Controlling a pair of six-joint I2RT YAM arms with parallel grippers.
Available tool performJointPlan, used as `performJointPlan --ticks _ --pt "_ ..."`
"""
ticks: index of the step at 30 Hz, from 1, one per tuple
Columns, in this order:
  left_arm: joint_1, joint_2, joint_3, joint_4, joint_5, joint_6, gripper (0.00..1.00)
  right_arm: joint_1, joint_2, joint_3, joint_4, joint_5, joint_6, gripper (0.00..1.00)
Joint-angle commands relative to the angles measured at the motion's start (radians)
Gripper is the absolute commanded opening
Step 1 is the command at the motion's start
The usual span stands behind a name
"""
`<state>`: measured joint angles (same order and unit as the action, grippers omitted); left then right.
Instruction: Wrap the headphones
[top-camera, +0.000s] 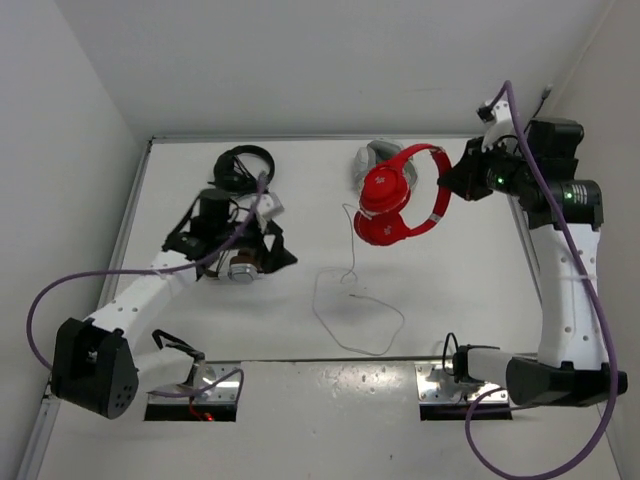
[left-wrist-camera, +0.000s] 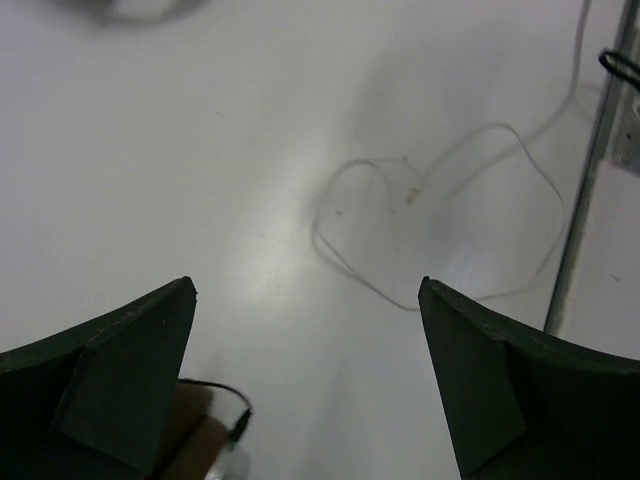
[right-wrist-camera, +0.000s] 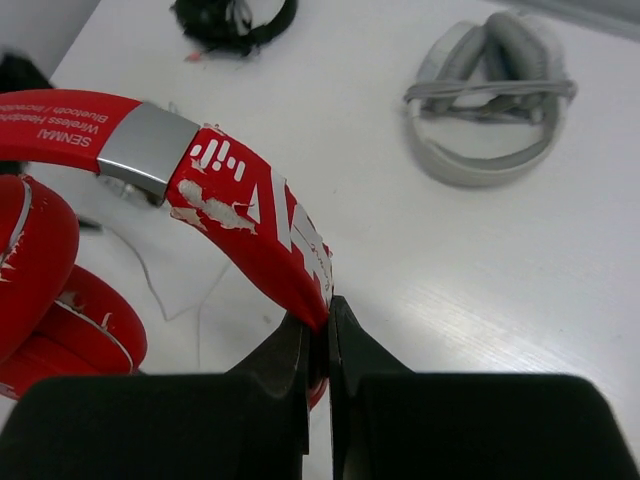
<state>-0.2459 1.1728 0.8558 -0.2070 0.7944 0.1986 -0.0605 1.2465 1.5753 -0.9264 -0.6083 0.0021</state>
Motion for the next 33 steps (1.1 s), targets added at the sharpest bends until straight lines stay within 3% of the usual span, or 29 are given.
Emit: performJointPlan --ticks 1,7,11,19,27,33 --pt "-0.140 -0.027 -0.058 0.202 -0.128 -0.024 1.00 -0.024 -0.087 0.031 0.138 0.041 0.127 0.00" --pt "-0.232 0.098 -0.124 0.325 -0.219 -0.024 0.97 -0.024 -0.143 0.031 0.159 0.087 0.182 0.00" --pt "-0.291 0.233 -0.063 0.325 -0.276 -0.062 0.95 -0.024 -0.153 0.031 0.141 0.087 0.191 0.00" --pt "-0.325 0.410 -0.018 0.376 -0.308 -0.106 0.92 -0.024 -0.171 0.049 0.120 0.087 0.200 0.00" --pt "-0.334 0.459 -0.027 0.386 -0.317 -0.107 0.91 -0.033 -0.171 0.078 0.110 0.087 0.200 0.00" --pt "-0.334 0.536 -0.001 0.374 -0.327 -0.145 0.77 -0.033 -0.171 0.078 0.110 0.105 0.200 0.00"
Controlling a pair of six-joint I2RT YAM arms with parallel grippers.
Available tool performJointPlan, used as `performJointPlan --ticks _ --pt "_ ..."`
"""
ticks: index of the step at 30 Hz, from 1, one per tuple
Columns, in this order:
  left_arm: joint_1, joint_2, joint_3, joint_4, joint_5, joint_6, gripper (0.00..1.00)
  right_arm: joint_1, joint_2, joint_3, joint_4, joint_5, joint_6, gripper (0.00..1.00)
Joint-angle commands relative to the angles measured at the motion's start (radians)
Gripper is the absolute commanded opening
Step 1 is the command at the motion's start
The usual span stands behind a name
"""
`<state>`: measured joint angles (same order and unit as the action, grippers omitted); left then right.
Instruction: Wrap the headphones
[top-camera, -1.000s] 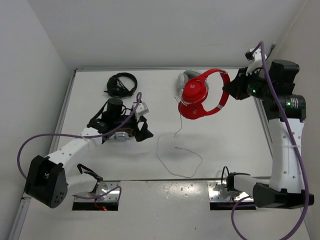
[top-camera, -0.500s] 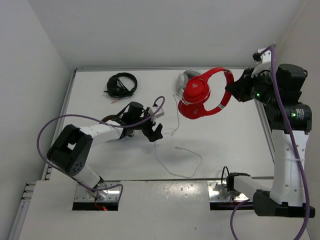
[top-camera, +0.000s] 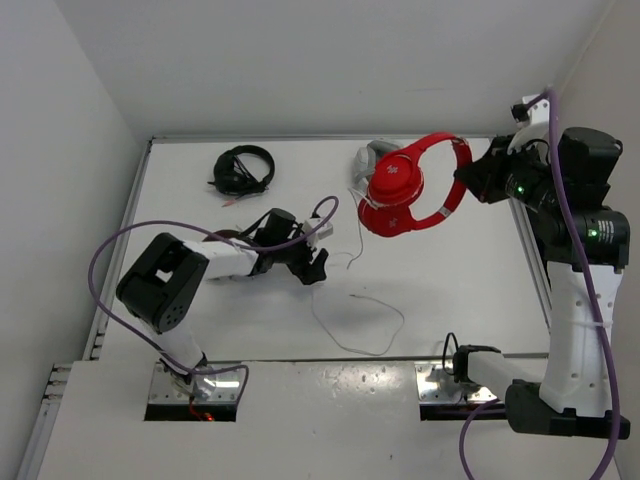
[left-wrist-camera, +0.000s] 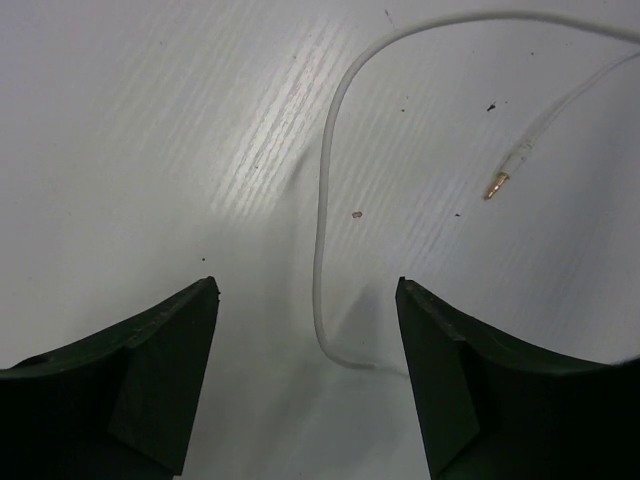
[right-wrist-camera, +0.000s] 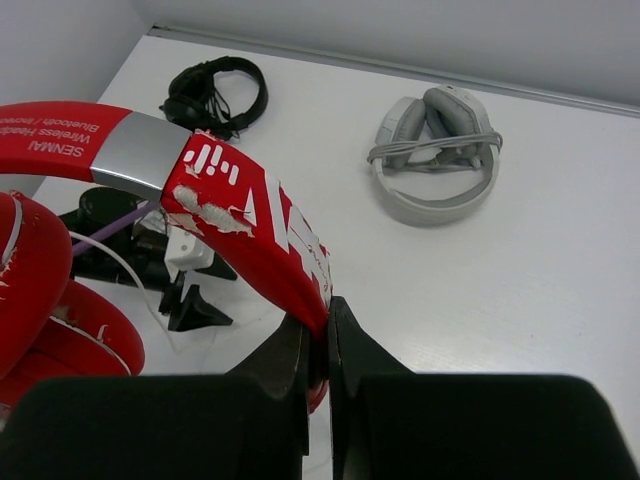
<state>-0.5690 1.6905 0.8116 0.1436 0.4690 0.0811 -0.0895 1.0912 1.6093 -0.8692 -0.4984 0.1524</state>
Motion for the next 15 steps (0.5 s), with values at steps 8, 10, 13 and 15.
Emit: performJointPlan --ticks 8,10,13,15 --pt "-0.040 0.025 0.026 -0.004 -0.062 -0.055 0.02 -0.004 -0.007 -0.001 0.076 0.153 0.124 0.00" --pt "-0.051 -0.067 -0.032 0.071 -0.139 -0.090 0.00 -0.004 -0.007 -0.029 0.104 0.205 0.174 0.00" --pt "-0.092 -0.176 -0.089 0.044 -0.254 -0.090 0.00 -0.004 -0.007 -0.119 0.153 0.259 0.229 0.00" --pt "-0.107 -0.219 -0.089 0.007 -0.299 -0.099 0.00 -0.013 0.006 -0.143 0.162 0.270 0.288 0.00"
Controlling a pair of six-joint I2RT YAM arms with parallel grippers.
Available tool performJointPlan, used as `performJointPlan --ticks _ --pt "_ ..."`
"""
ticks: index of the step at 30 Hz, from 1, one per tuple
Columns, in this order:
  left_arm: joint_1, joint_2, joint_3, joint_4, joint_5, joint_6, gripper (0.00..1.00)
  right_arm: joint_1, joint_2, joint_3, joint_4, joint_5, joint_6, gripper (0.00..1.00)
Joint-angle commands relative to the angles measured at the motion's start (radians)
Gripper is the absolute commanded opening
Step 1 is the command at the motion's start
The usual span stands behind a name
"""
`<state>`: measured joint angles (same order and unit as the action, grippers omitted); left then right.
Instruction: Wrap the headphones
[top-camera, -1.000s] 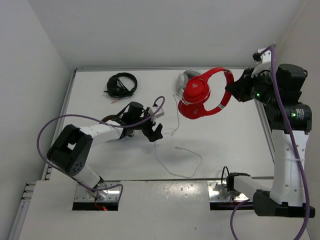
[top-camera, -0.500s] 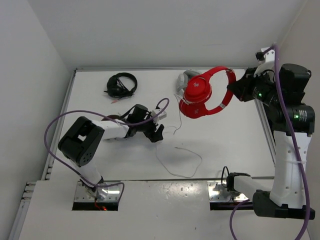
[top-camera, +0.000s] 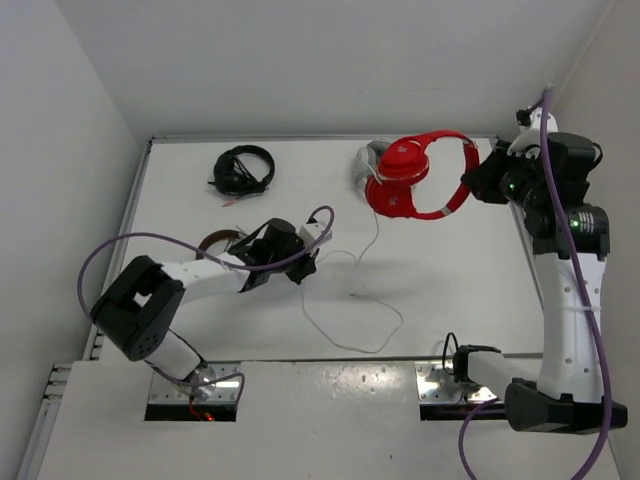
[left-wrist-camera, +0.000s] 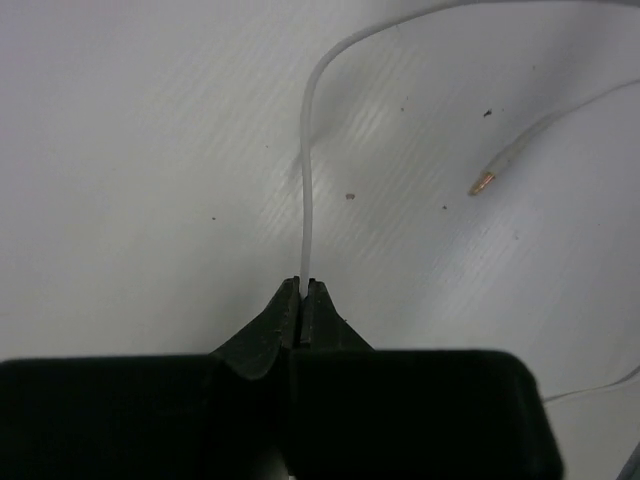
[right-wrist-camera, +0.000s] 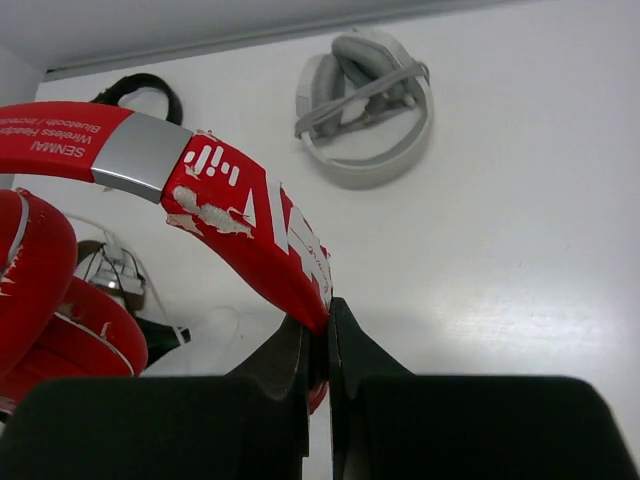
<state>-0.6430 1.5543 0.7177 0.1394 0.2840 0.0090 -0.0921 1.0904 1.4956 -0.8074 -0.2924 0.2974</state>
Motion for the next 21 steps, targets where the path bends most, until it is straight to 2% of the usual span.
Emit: performJointPlan --ticks 1,3,6,8,11,16,21 --pt "-0.053 -0.138 -0.007 -0.018 -0.155 -0.011 0.00 -0.023 0.031 -0.047 0.123 0.064 0.187 0.00" --pt "-0.087 -0.200 -0.017 -0.050 -0.213 0.018 0.00 -0.055 0.051 -0.066 0.142 0.041 0.239 0.00" --pt "-0.159 -0.307 -0.040 -0.102 -0.314 0.091 0.00 -0.084 0.107 -0.095 0.178 -0.092 0.345 0.00" --pt "-0.205 -0.329 -0.020 -0.133 -0.384 0.120 0.00 -0.058 0.134 -0.104 0.189 -0.093 0.416 0.00" --pt "-0.234 -0.365 0.031 -0.166 -0.384 0.152 0.00 0.009 0.157 -0.138 0.258 -0.073 0.448 0.00" --pt "-0.259 -0.365 0.176 -0.244 -0.384 0.172 0.00 0.100 0.190 -0.150 0.289 -0.013 0.395 0.00" --pt "-0.268 -0.375 0.388 -0.277 -0.376 0.206 0.00 0.141 0.213 -0.198 0.289 0.090 0.215 0.00"
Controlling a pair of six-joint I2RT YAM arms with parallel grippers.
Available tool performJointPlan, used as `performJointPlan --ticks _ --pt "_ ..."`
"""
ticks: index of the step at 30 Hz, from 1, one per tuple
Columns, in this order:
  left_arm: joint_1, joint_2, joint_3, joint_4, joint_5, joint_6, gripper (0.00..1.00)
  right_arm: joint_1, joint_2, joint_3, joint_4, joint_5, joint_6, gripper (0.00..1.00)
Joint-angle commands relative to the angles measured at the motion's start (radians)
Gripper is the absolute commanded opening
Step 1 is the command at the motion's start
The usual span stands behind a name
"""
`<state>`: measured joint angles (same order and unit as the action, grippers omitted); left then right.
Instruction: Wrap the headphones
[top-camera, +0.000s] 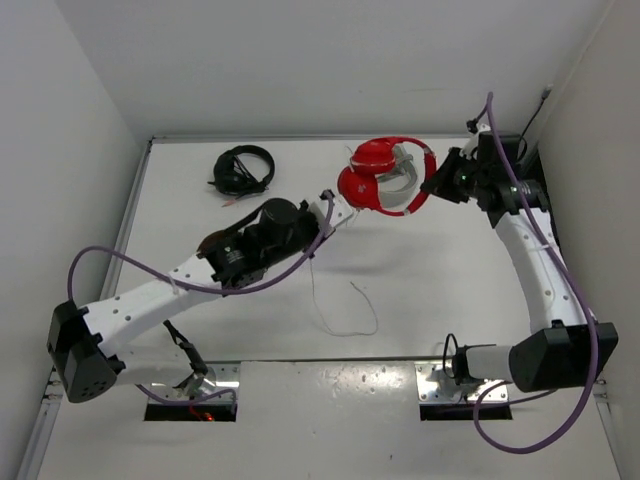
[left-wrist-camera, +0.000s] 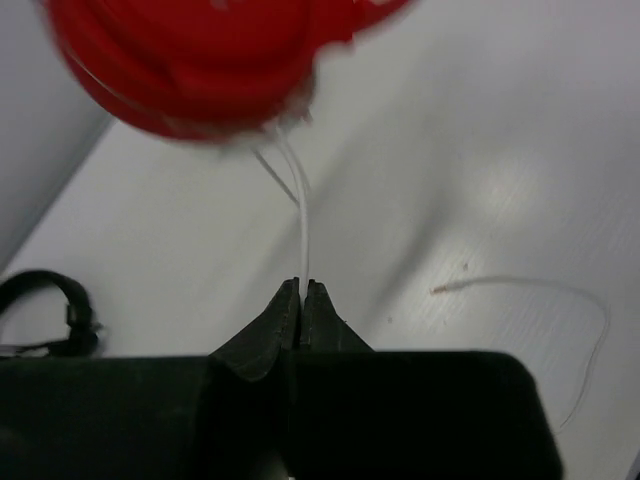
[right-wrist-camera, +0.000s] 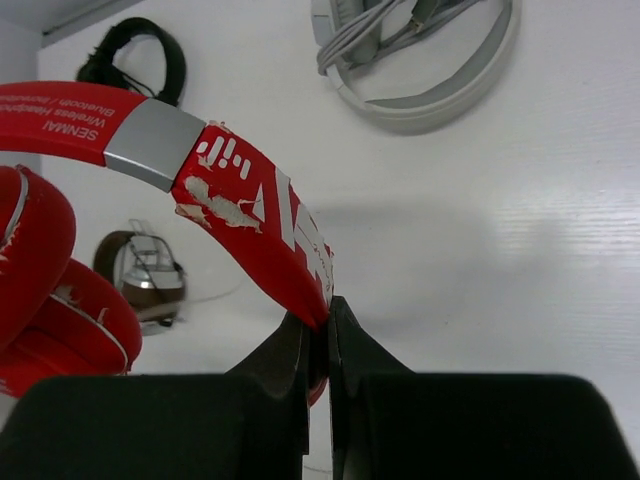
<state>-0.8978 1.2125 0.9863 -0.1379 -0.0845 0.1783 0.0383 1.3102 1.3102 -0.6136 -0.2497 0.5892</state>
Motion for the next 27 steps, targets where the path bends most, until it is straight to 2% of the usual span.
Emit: performJointPlan --ticks 1,5,9,13,18,23,27 --pt "-0.013 -0.033 0.142 -0.009 0.012 0.036 0.00 0.050 -0.006 -0.026 0.127 0.079 -0.100 0.00" --pt "-0.013 -0.060 0.199 -0.041 0.123 0.075 0.00 0.109 -0.055 -0.130 0.201 0.110 -0.140 0.00" --pt "-0.013 -0.082 0.199 -0.075 0.190 0.084 0.00 0.074 -0.026 -0.121 0.212 0.069 -0.077 0.00" --pt "-0.023 -0.105 0.149 -0.088 0.276 0.084 0.00 -0.004 0.040 -0.060 0.166 -0.058 0.077 0.00" --pt "-0.042 -0.105 0.109 -0.097 0.276 0.105 0.00 -0.083 0.089 -0.046 0.186 -0.244 0.251 0.00" --pt "-0.070 -0.105 0.097 -0.097 0.238 0.148 0.00 -0.064 0.080 -0.066 0.209 -0.255 0.294 0.00" --pt "-0.108 -0.084 0.147 -0.097 0.250 0.178 0.00 -0.025 0.080 -0.085 0.209 -0.150 0.250 0.00"
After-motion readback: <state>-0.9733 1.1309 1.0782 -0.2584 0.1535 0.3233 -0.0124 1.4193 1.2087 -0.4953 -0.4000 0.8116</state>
